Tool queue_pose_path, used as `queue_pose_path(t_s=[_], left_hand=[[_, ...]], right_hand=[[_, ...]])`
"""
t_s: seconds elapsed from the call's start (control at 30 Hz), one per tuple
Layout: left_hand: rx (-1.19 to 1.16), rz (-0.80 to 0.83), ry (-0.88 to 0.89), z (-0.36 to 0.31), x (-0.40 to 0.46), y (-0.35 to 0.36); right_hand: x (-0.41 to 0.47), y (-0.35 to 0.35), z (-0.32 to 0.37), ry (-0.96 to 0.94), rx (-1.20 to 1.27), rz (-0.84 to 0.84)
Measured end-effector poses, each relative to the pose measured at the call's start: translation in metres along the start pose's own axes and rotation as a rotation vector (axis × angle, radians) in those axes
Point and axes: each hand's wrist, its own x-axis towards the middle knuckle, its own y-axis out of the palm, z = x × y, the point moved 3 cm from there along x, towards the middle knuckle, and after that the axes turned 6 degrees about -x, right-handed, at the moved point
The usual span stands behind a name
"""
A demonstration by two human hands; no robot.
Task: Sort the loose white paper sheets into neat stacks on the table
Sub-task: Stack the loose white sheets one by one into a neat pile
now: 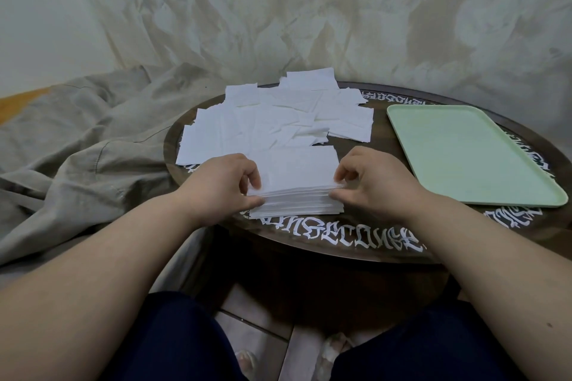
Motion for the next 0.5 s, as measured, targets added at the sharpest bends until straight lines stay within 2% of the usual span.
queue_pose_path(t_s=[0.2, 0.5], left_hand=[[0.004, 0.011, -0.035, 0.0030, 0.0012, 0.0021], [-0.056, -0.041, -0.129, 0.0053, 0.0007, 0.0005]], right_hand=[[-0.0016, -0.0010, -0.0012, 0.088, -0.028, 0.040], [-0.0019, 0.0008, 0.0051, 0.035, -0.069, 0.075]])
